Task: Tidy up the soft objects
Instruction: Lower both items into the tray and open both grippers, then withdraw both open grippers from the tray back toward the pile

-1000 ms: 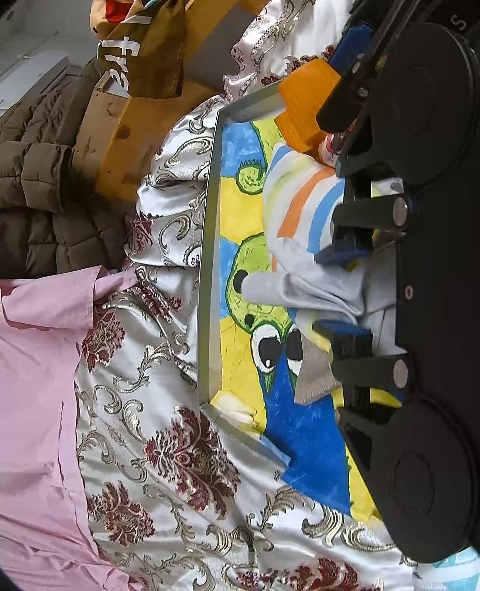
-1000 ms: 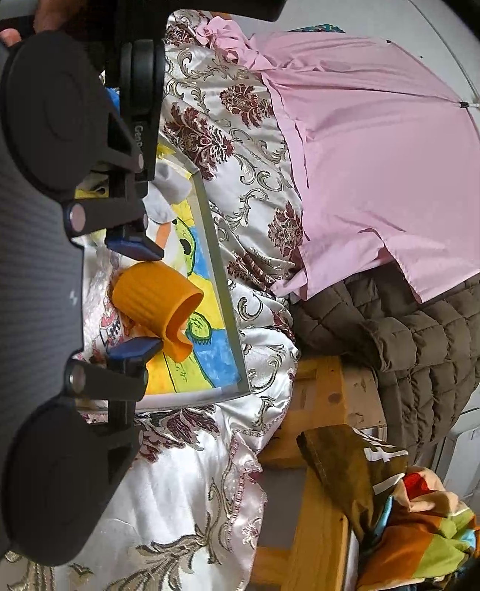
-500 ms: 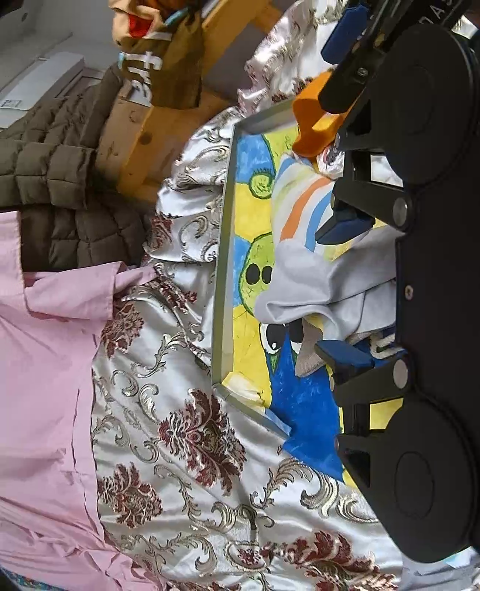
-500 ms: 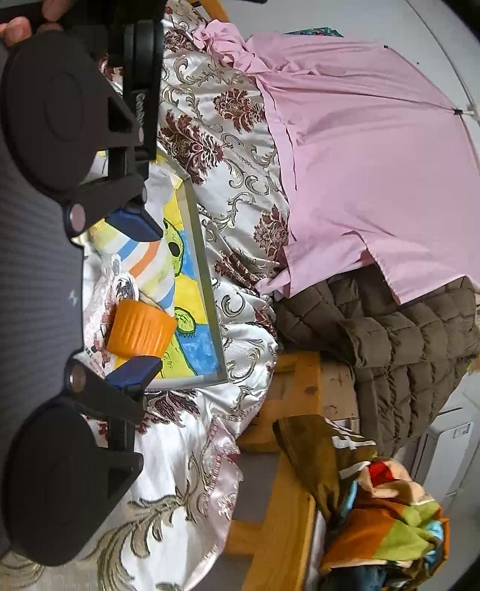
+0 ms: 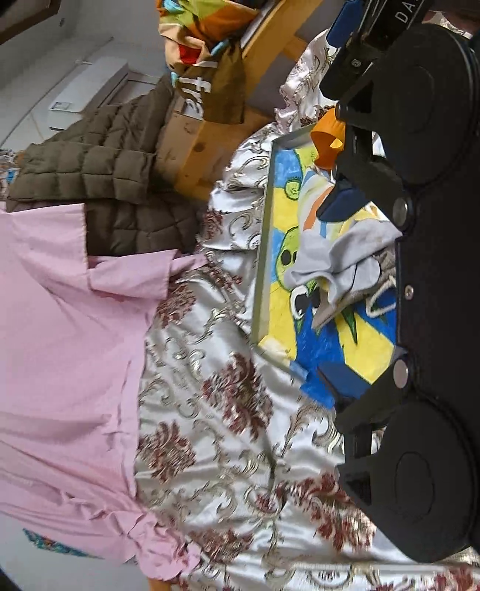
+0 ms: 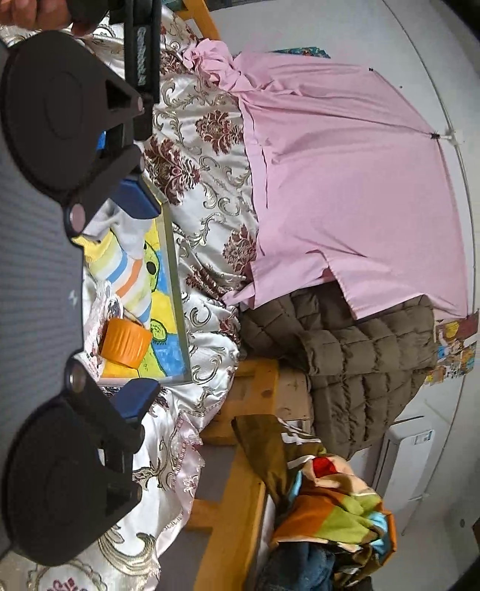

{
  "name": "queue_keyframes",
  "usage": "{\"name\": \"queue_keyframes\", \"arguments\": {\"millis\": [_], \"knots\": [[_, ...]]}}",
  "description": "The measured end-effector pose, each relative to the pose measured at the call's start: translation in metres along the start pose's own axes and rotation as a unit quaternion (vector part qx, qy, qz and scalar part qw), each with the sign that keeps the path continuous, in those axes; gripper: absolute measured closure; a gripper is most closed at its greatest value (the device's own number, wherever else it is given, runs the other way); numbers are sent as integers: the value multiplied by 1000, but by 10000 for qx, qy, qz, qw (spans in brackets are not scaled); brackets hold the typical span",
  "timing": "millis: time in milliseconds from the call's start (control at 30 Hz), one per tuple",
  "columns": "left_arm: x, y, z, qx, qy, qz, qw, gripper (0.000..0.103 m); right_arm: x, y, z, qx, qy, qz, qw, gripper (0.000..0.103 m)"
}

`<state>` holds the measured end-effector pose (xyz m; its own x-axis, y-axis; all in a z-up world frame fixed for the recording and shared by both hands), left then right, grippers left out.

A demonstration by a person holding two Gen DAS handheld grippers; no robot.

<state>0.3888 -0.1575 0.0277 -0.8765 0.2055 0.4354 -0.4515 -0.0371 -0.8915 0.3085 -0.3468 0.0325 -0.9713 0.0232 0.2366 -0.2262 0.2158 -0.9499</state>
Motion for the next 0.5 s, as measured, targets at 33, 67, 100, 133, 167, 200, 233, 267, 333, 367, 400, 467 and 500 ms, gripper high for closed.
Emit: {"name": "queue_keyframes", "arguments": {"millis": [33, 67, 100, 133, 167, 200, 233, 267, 333, 367, 400, 467, 500], "knots": [[8, 0, -2, 4, -32, 73, 10000, 11, 4, 0, -1, -6, -4, 24, 10000, 6], [16, 1, -4, -13, -70, 138, 9999, 10, 9, 0, -3, -19, -25, 38, 10000, 4], [23, 2, -6, -43, -94, 183, 9998, 9, 13, 0, -5, -22, -45, 44, 10000, 4], [30, 2, -8, -75, -114, 211, 9997, 8, 19, 1, -7, -16, -61, 54, 10000, 3], [38, 4, -9, -108, -154, 242, 9995, 6, 23, 2, -9, -7, -66, 71, 10000, 3], [44, 5, -11, -137, -208, 270, 9993, 4, 29, 2, -12, -2, -55, 104, 9999, 3], [52, 7, -12, -175, -295, 311, 9989, 2, 34, 4, -14, 1, -48, 134, 9999, 3], [59, 9, -14, -220, -380, 371, 9983, 1, 38, 5, -16, 4, -41, 155, 9999, 3], [71, 13, -17, -277, -469, 430, 9976, 1, 47, 7, -20, 18, -16, 191, 9998, 2], [77, 15, -18, -297, -486, 442, 9974, 1, 51, 8, -23, 32, -7, 204, 9998, 2], [83, 17, -20, -319, -534, 459, 9970, 1, 56, 10, -25, 44, 9, 223, 9997, 2], [96, 21, -22, -380, -619, 501, 9961, 1, 65, 13, -29, 59, 38, 268, 9996, 1], [102, 23, -24, -411, -686, 523, 9954, 1, 69, 14, -30, 74, 70, 293, 9995, 1]]}}
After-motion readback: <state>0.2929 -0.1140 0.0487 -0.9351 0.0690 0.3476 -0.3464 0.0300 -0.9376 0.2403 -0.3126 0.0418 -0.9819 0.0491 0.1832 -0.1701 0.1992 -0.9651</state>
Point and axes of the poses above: each gripper's, at about its wrist camera, not at the fingertips, and x roughly against the way its jaws point, z to its right, y to its underside, the point moved 5 cm from there along -x, roughly the way its jaws point, and after that the axes turned 3 degrees about -x, right-handed, at the moved point
